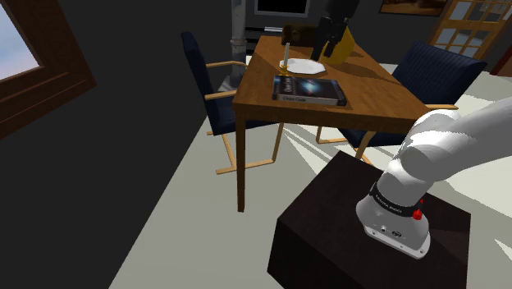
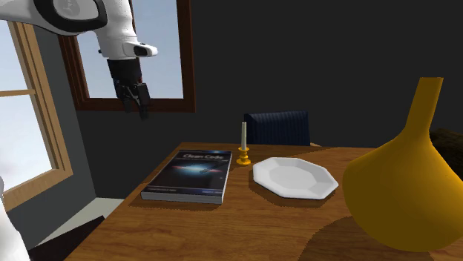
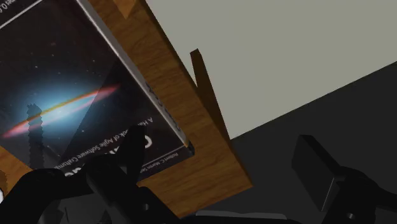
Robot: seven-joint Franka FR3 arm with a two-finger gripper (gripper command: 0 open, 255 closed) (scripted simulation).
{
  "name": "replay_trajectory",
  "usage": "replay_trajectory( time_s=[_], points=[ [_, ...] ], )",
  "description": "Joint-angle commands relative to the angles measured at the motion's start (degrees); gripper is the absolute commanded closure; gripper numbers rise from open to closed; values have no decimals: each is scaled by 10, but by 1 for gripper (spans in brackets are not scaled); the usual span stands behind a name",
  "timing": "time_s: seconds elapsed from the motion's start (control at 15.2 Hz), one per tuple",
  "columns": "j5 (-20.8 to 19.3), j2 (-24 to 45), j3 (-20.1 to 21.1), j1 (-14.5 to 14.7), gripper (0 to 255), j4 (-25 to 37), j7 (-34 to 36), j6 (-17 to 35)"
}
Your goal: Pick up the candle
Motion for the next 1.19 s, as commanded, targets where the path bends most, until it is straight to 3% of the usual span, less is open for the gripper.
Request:
replay_trajectory(
  time_s=[0.0, 0.59, 1.12],
  points=[
    [0, 0, 0, 0, 0, 0, 0, 0],
    [-27, 194, -51, -15, 0, 143, -52, 31],
    [-23, 374, -92, -29, 0, 317, -99, 18]
  ],
)
